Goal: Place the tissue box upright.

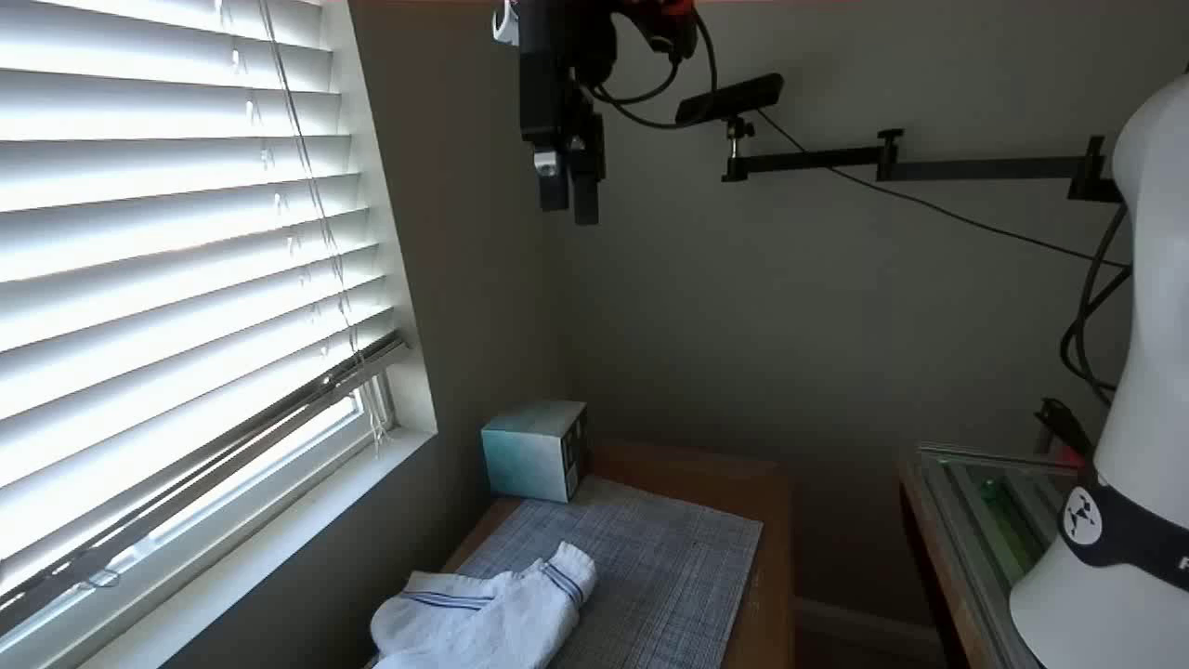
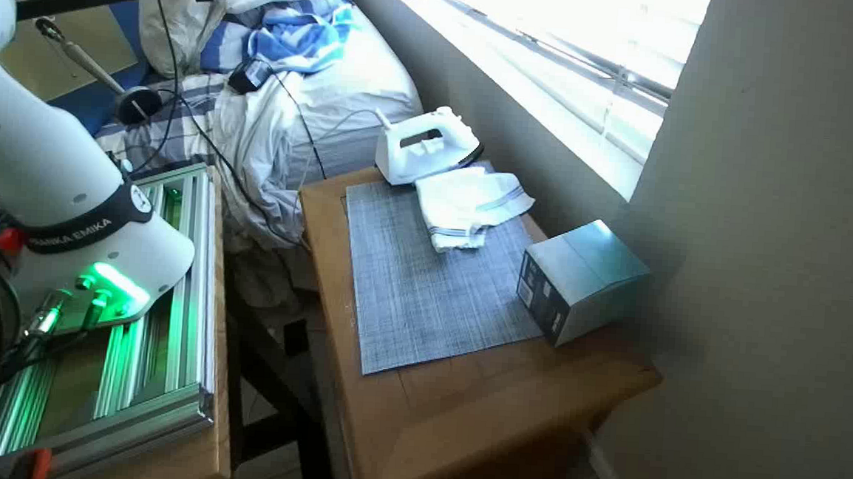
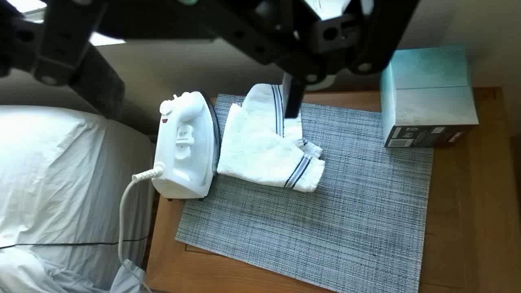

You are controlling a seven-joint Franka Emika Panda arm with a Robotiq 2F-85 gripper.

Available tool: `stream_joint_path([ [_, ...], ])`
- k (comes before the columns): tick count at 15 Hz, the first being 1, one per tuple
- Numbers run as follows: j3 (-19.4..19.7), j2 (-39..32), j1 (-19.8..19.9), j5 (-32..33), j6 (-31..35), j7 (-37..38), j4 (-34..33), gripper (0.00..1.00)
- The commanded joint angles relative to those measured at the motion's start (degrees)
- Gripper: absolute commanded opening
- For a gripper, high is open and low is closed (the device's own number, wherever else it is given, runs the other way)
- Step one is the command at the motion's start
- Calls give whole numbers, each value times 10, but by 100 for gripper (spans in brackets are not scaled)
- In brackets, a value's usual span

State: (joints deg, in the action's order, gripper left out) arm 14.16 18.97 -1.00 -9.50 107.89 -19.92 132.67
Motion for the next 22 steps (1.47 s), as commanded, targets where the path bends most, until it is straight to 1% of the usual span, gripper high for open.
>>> stream_joint_path([
  [1, -16, -2, 17, -5, -2, -5, -1, 100],
  [11, -16, -2, 17, -5, -2, -5, -1, 100],
  [12, -8, -8, 16, -24, -6, -10, -7, 100],
  [14, -7, -37, 22, -31, 49, -2, -17, 100],
  [16, -5, -86, 23, -27, 120, -26, -39, 100],
  [20, -23, -202, 36, 41, 296, -41, -80, 100],
  [22, -33, -258, 46, 84, 353, -7, -101, 100],
])
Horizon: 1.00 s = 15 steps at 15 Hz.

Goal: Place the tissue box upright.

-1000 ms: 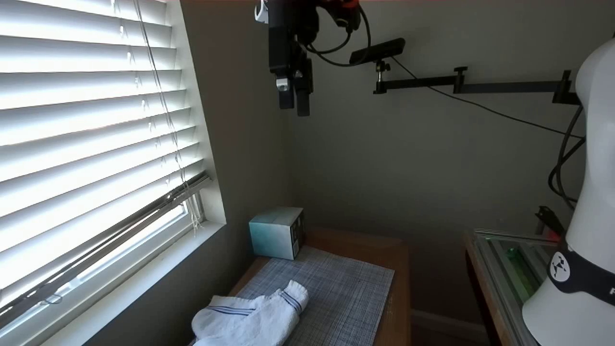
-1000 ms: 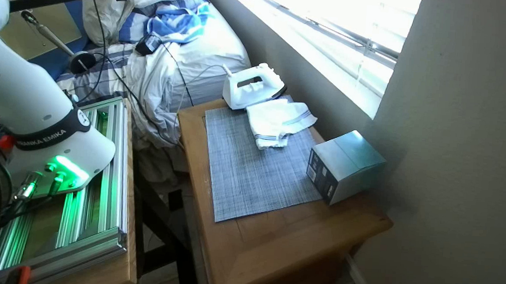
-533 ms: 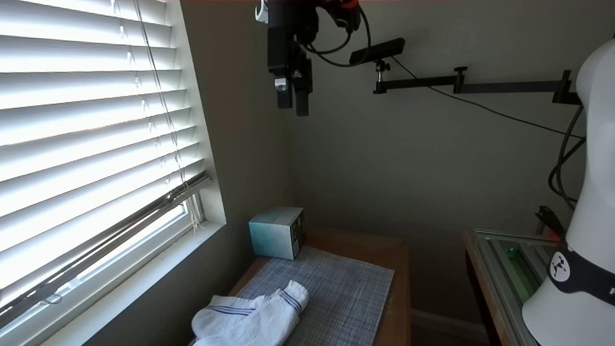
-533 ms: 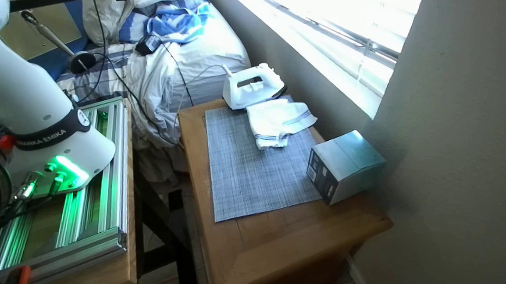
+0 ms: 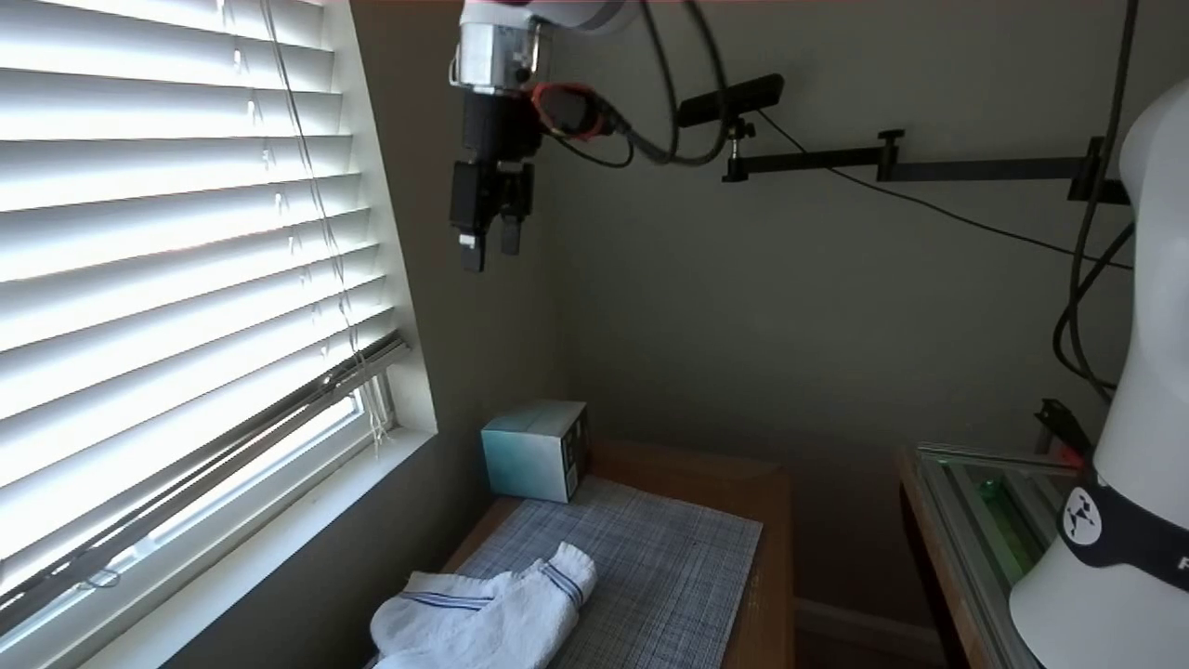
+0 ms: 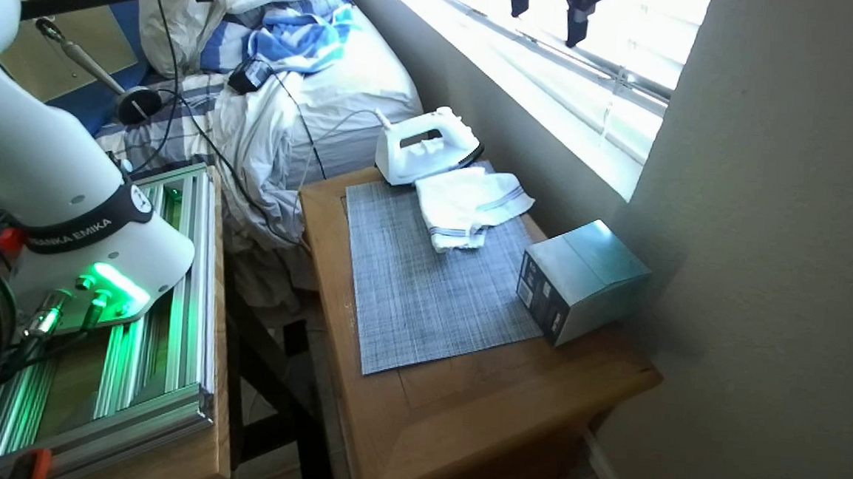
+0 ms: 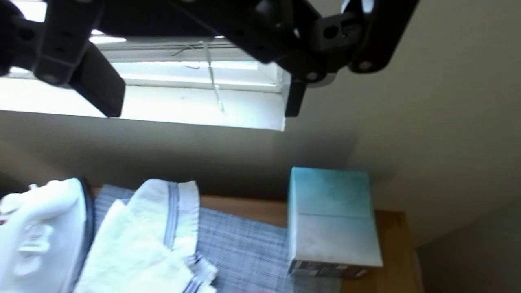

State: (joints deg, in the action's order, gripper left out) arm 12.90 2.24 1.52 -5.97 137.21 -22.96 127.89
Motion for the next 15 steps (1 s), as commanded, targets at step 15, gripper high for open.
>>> stream_joint_path([
  [15, -55, -255, 141, -25, 110, -39, -87, 100],
])
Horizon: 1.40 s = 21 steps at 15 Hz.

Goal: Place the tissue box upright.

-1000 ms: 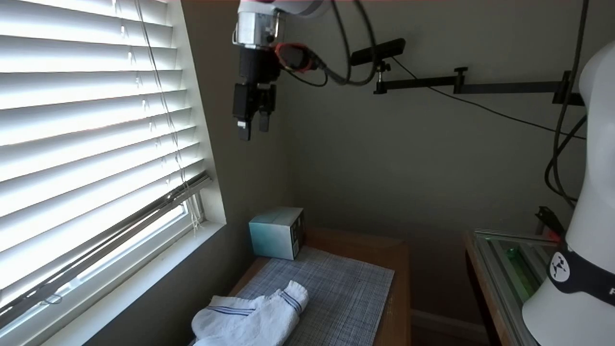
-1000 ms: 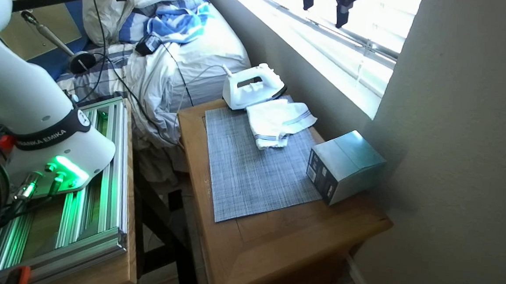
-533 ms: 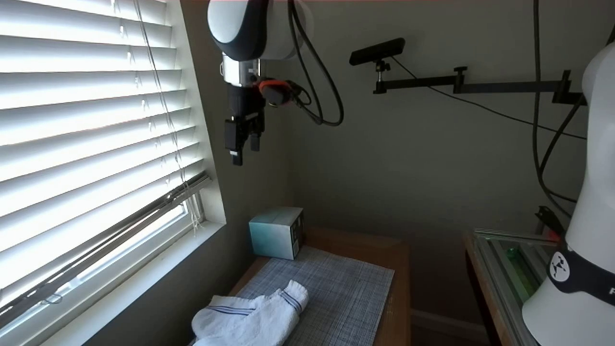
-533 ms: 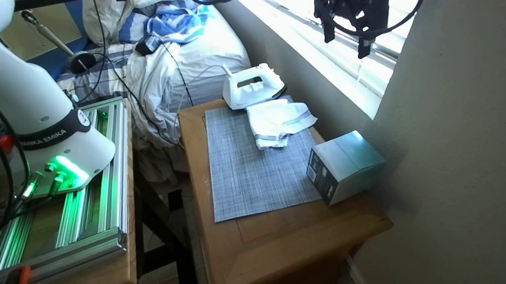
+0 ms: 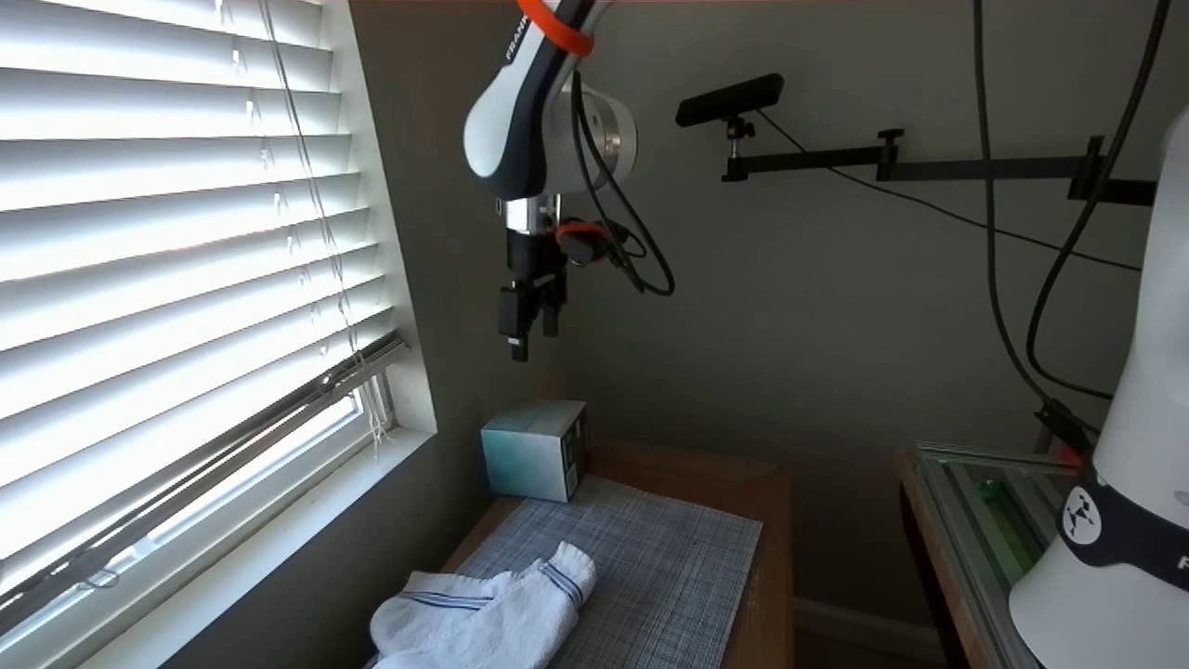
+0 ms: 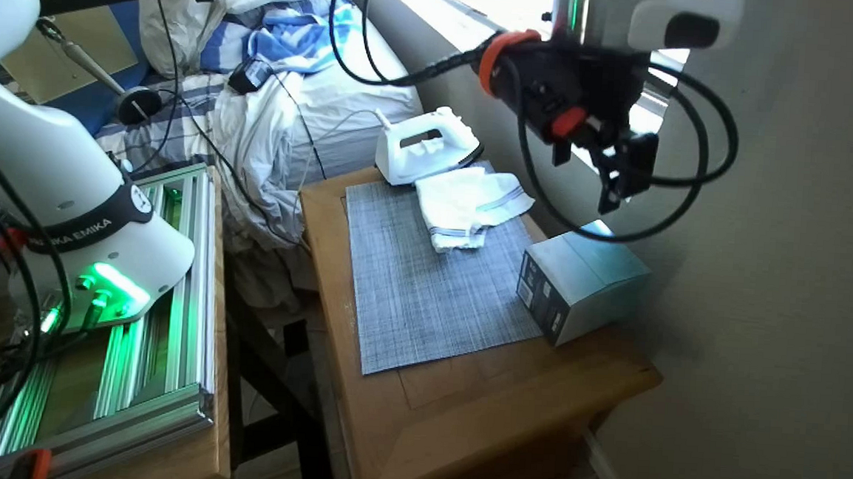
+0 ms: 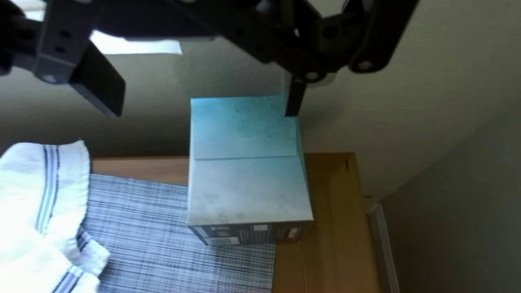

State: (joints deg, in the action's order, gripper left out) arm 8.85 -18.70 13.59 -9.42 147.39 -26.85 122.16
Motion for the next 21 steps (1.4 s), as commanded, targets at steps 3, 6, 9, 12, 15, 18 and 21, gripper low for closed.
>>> stream_joint_path([
  [3, -20, -38, 28, 15, 9, 9, -14, 100],
  [6, -53, -70, 51, -29, 55, -20, -24, 100],
  [9, -104, -118, 94, -72, 104, -54, -42, 100],
  [12, -155, -163, 141, -93, 166, -67, -56, 100],
  [15, -231, -196, 205, -99, 254, -71, -64, 100],
  [18, -302, -228, 264, -58, 319, -51, -72, 100],
  [21, -323, -256, 285, 2, 356, -22, -81, 100],
])
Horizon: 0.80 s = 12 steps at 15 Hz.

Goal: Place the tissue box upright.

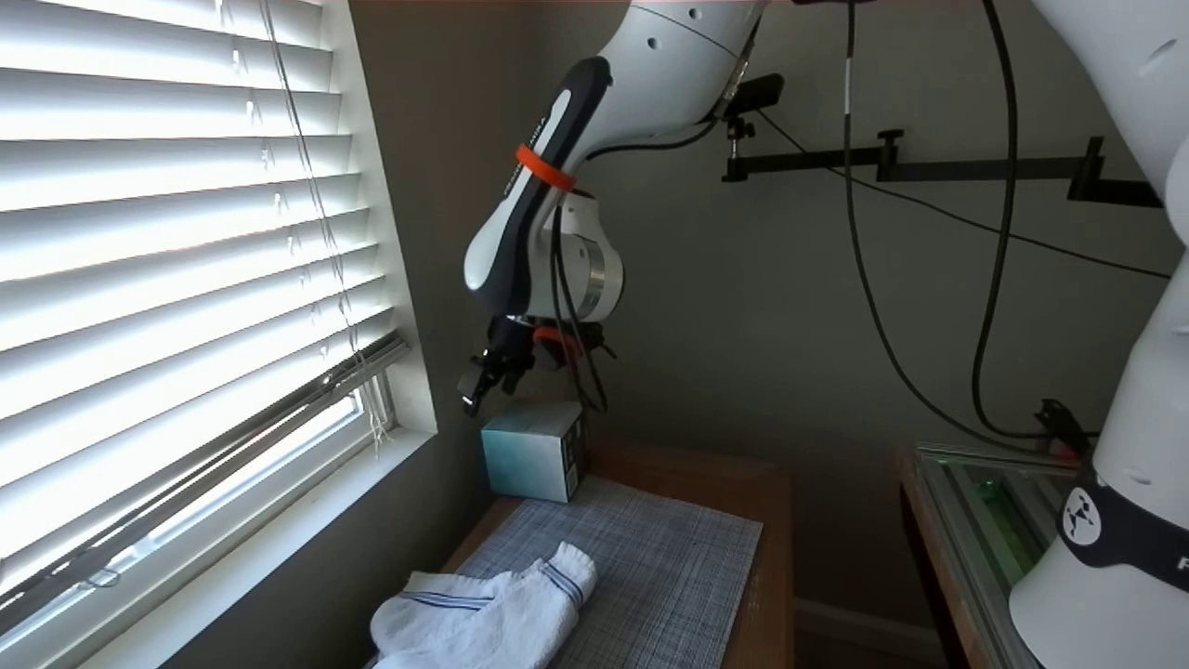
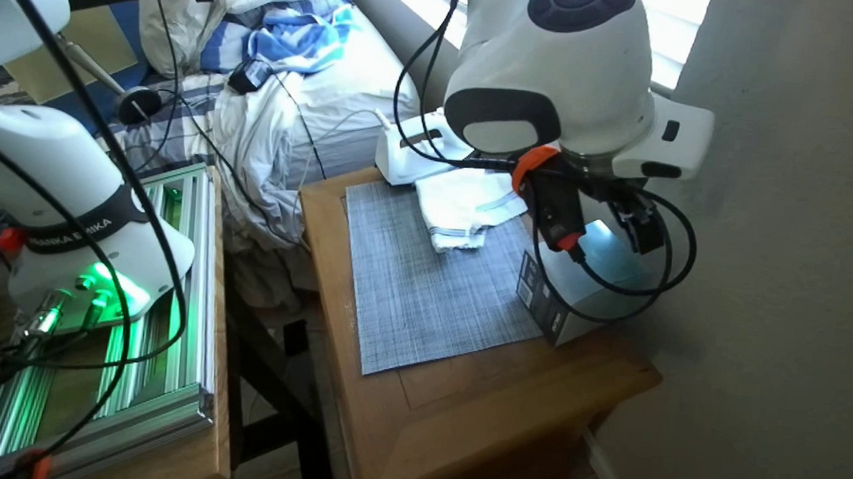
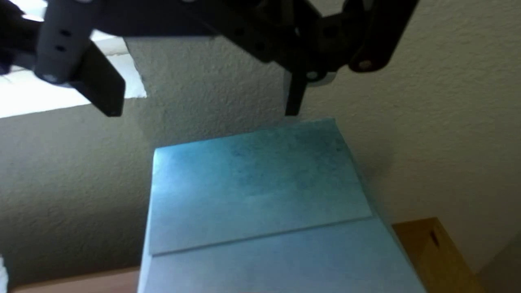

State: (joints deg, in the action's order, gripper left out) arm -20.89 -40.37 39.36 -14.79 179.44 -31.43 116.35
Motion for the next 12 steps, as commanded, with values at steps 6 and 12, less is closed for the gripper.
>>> stream_joint_path([
  [6, -12, -69, 28, 166, 26, 59, -43, 100],
  [12, -16, -70, 32, 204, 26, 66, -53, 100],
])
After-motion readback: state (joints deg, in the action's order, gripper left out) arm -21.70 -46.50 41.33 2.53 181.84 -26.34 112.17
